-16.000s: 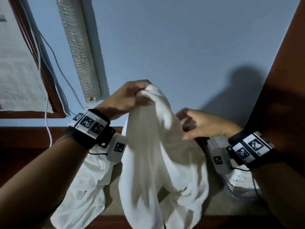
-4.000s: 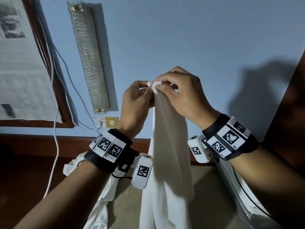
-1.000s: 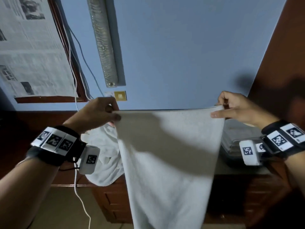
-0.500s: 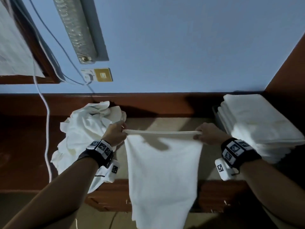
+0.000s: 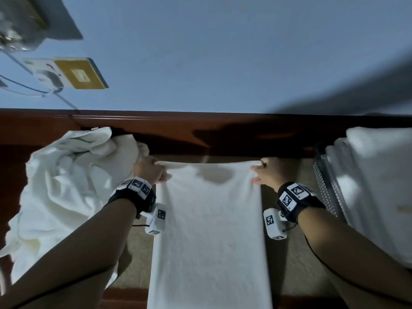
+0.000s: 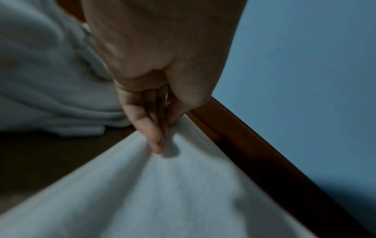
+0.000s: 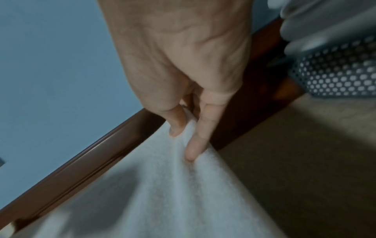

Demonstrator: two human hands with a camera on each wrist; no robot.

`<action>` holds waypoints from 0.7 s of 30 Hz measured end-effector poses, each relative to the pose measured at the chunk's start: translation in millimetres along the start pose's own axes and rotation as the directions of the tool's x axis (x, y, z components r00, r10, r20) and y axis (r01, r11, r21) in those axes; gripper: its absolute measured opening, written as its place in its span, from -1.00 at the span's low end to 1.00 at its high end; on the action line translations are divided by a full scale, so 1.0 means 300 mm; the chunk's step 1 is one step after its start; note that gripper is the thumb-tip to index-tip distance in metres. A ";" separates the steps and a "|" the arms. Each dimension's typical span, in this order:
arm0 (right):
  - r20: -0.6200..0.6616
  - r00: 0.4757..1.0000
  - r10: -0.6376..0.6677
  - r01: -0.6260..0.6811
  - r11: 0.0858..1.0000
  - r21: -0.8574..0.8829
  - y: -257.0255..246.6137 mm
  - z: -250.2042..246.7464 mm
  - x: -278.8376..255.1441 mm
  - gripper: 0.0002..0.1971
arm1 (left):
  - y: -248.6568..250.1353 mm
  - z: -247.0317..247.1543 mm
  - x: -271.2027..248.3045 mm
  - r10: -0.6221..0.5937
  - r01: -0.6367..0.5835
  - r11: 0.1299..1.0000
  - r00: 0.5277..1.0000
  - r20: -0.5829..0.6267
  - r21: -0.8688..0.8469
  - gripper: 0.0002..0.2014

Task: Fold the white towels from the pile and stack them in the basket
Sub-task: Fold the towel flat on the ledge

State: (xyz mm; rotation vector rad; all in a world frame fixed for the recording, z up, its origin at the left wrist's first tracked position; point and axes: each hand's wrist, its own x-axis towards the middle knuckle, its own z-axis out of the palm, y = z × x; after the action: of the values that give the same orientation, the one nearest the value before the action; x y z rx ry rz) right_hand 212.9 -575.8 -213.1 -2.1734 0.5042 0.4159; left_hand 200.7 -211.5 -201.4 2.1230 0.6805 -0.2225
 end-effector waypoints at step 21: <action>0.340 0.871 -0.354 0.491 0.633 -0.599 0.135 0.422 -0.008 -0.26 | -0.217 0.405 0.044 0.472 -0.611 0.752 0.762 0.444 0.249 -0.28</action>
State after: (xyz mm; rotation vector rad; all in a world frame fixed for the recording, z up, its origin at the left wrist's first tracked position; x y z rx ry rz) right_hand 176.0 -496.6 -313.3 -2.8027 -0.3580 0.5960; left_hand 186.8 -272.0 -325.2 2.4613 -0.2526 -0.4220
